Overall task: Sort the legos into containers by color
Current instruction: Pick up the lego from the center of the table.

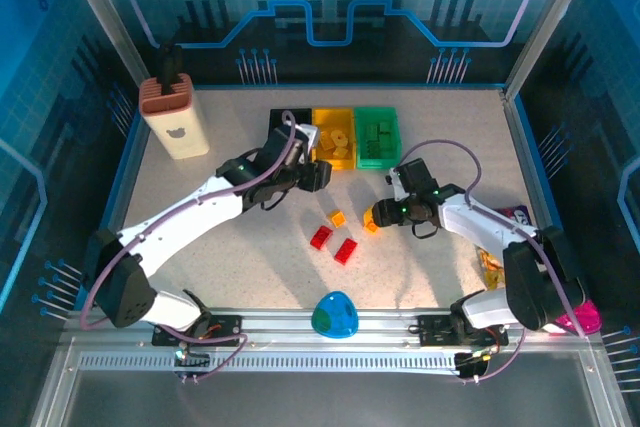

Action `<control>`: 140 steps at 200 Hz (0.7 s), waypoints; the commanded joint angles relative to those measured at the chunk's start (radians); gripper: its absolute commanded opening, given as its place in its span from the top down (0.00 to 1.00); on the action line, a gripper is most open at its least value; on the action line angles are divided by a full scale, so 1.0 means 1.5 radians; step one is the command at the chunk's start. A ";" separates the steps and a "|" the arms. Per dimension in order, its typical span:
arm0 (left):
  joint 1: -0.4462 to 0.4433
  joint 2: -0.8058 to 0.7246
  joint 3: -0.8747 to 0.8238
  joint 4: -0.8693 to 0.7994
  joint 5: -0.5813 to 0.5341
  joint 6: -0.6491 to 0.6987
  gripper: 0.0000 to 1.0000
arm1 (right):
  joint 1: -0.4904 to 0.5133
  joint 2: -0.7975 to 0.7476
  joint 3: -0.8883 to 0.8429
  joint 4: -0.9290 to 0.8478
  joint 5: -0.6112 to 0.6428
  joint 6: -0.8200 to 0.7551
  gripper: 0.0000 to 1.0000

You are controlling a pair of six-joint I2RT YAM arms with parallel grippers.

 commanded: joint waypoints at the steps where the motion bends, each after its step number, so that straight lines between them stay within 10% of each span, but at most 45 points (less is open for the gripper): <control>1: 0.005 -0.049 -0.054 0.022 -0.024 -0.035 0.40 | 0.011 0.025 0.019 -0.015 0.023 -0.010 0.34; 140: 0.010 -0.116 -0.141 0.022 -0.046 -0.067 0.41 | -0.001 0.134 0.053 0.004 0.054 0.028 0.40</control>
